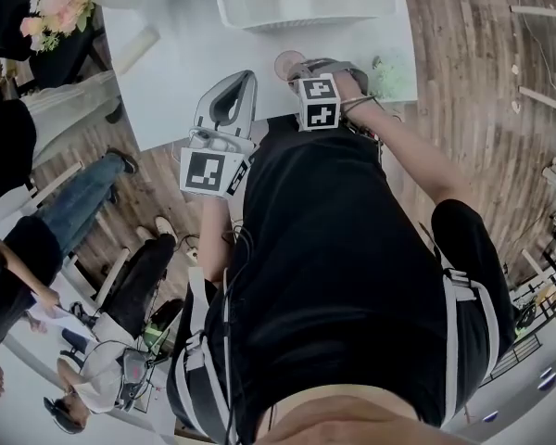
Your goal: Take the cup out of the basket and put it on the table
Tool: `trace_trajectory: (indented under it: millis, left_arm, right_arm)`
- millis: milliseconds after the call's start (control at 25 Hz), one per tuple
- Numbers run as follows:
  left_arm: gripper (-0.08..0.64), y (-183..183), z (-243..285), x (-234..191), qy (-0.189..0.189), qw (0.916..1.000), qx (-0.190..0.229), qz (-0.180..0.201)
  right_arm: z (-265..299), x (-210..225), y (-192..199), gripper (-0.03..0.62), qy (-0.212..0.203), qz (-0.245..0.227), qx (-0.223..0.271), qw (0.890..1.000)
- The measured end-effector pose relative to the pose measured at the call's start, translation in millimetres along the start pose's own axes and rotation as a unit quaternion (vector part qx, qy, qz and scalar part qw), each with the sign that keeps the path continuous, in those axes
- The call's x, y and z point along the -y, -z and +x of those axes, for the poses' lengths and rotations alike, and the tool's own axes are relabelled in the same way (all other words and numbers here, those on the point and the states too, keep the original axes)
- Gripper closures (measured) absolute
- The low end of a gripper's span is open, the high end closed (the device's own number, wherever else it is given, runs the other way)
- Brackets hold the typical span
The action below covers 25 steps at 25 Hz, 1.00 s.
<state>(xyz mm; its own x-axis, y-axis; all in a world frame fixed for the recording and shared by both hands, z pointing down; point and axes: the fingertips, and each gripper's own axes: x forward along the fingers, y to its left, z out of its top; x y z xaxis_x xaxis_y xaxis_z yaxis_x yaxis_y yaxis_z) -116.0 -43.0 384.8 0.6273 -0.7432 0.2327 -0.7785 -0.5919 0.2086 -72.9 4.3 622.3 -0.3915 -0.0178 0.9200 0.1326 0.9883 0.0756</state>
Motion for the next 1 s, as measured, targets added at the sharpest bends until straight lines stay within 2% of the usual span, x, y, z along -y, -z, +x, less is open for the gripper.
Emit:
trace_trajectory:
  millis: [560,720,1000]
  left_arm:
    - [0.54,2,2,-6,0.002,1.0,-0.006,0.001]
    - [0.54,2,2,-6,0.003,1.0,-0.007,0.002]
    - [0.54,2,1,-5,0.009,0.9999,-0.007,0.011]
  right_arm:
    - [14,-1,6,0.557,0.017,0.006,0.002,1.0]
    - [6,1,-2,0.469,0.006,0.006,0.016,1.0]
    - [-18,8,-11,0.462,0.018,0.03,0.048,0.998]
